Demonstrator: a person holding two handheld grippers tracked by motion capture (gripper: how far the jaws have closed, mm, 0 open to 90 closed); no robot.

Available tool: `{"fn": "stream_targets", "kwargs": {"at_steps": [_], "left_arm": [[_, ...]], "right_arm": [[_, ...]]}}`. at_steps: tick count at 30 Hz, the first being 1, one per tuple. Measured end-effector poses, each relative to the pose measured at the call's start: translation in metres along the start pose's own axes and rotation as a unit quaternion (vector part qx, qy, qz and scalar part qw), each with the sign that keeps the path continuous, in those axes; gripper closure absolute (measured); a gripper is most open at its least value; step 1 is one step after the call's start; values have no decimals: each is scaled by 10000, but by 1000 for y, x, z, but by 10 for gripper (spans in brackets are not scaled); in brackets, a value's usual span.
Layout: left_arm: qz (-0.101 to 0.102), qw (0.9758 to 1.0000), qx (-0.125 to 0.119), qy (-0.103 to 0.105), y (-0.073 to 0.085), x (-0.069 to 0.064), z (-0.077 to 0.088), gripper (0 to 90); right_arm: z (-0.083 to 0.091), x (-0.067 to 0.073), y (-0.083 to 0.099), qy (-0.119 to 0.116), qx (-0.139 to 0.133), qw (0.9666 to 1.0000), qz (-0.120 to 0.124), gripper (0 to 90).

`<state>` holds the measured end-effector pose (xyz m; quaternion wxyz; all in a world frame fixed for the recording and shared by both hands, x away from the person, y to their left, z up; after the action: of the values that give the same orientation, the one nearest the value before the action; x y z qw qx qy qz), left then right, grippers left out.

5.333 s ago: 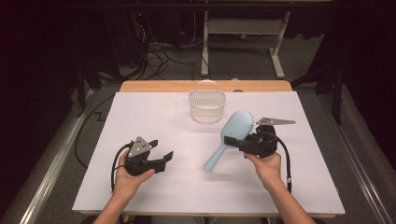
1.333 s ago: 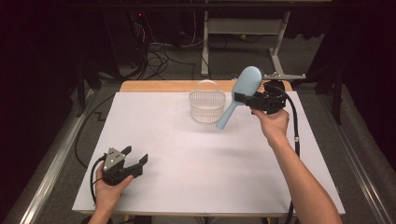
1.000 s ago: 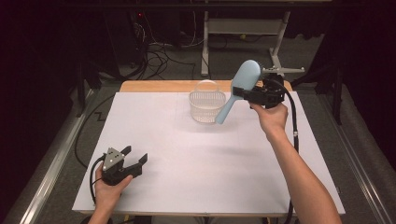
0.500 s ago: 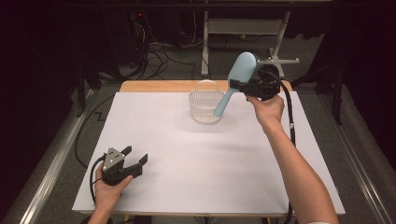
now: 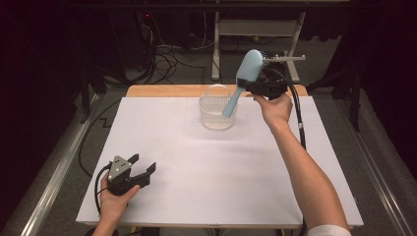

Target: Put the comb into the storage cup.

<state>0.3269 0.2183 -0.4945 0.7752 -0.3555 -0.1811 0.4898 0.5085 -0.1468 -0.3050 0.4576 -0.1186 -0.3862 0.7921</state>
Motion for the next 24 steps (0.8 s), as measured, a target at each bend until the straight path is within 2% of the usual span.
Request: {"fn": "stream_targets", "kwargs": {"at_steps": [3,11,24], "left_arm": [[-22,10000,14,2,0,-1,0,287],[19,10000,-1,-13,1,0,0,285],[-24,10000,30,-10,1,-2,0,285]], "right_arm": [[-4,2,-4,67,39,10000,43,547],[-11,5,-12,17,-80,10000,-10,539],[-26,3,-14,130,-42,9999,-46,533]]}}
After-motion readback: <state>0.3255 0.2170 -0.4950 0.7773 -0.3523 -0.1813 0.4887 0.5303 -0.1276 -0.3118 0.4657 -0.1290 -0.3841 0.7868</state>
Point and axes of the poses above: each handheld gripper's, and its own axes: z roughly backward along the jaws, y roughly out of its underside, x roughly to its left, the point moved 5 cm from there along -z, roughly forward along the jaws, and after that the axes turned 15 degrees about x, right-handed, at the moved point
